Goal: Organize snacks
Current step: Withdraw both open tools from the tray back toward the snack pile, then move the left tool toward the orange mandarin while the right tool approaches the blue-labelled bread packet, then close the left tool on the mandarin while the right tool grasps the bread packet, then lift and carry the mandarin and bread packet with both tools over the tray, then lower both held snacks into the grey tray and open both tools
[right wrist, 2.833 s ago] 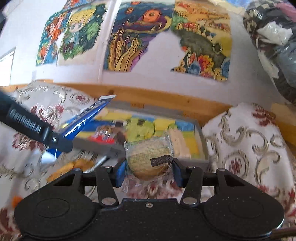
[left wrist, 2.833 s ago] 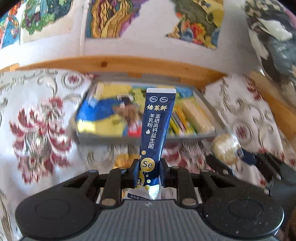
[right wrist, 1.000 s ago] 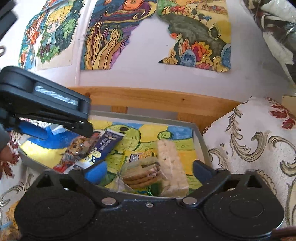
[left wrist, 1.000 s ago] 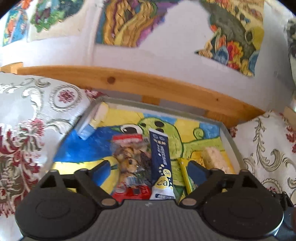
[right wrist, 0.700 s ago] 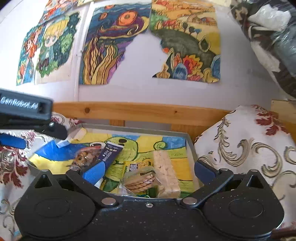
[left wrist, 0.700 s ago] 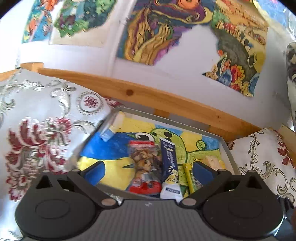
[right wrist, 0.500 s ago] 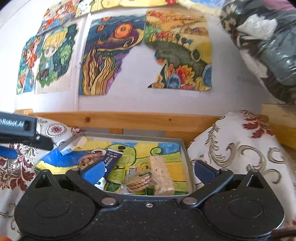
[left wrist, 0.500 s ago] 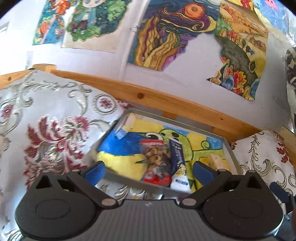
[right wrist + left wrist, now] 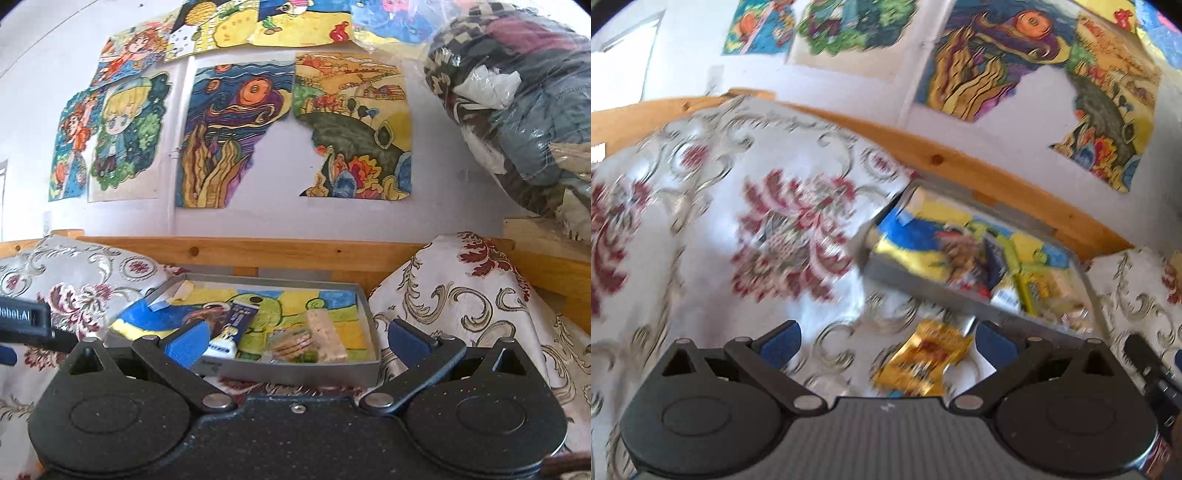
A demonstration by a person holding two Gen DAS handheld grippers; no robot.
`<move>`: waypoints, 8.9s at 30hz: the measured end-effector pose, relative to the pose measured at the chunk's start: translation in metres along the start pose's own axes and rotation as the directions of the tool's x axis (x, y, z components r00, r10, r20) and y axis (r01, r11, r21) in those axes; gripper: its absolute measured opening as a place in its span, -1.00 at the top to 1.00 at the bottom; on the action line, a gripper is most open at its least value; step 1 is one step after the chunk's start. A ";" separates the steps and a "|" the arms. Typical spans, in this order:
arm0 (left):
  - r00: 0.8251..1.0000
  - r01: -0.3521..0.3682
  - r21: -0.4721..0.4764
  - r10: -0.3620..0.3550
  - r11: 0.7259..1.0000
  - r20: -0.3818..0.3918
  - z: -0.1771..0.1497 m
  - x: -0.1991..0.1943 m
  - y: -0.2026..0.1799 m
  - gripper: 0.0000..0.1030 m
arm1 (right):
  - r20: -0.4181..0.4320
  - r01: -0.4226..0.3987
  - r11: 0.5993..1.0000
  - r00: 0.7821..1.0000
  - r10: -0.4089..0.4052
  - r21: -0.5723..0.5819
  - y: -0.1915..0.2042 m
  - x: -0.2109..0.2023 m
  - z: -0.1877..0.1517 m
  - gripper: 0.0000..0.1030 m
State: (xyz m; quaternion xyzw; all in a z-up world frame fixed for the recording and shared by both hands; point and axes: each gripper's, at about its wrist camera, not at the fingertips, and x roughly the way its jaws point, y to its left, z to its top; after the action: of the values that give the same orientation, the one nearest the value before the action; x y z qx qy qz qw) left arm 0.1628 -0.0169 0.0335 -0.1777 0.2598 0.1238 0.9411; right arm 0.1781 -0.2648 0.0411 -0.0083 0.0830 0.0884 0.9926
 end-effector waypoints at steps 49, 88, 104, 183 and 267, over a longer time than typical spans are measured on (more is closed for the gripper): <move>0.975 -0.122 0.212 0.156 0.970 -0.155 -0.078 -0.042 0.072 -0.99 | -0.417 -0.192 0.980 0.896 0.154 -0.051 0.065 -0.070 -0.065 -0.99; 0.945 -0.276 0.369 0.321 0.888 -0.065 -0.076 -0.013 0.052 -0.99 | -0.374 -0.334 0.911 0.899 0.230 -0.243 0.079 -0.006 -0.059 -0.99; 0.975 -0.165 0.373 0.208 0.913 -0.076 -0.078 0.002 0.045 -0.99 | -0.354 -0.541 0.692 0.840 0.412 -0.478 0.110 0.030 -0.092 -0.91; 0.976 0.137 0.183 -0.101 0.973 -0.195 -0.083 -0.015 0.057 0.29 | -0.368 -0.476 0.625 0.878 0.305 -0.618 0.132 -0.025 -0.115 0.38; 0.995 0.035 0.080 -0.027 0.996 -0.100 0.062 0.140 -0.075 -0.60 | -0.070 -0.124 0.917 0.992 0.106 -0.380 0.037 0.125 -0.027 -0.06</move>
State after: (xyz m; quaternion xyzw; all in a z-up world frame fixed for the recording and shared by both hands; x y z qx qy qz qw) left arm 0.3318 -0.0407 0.0295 -0.1492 0.3081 0.0895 0.9353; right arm 0.2889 -0.2073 -0.0061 -0.1993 0.0882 0.1609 0.9626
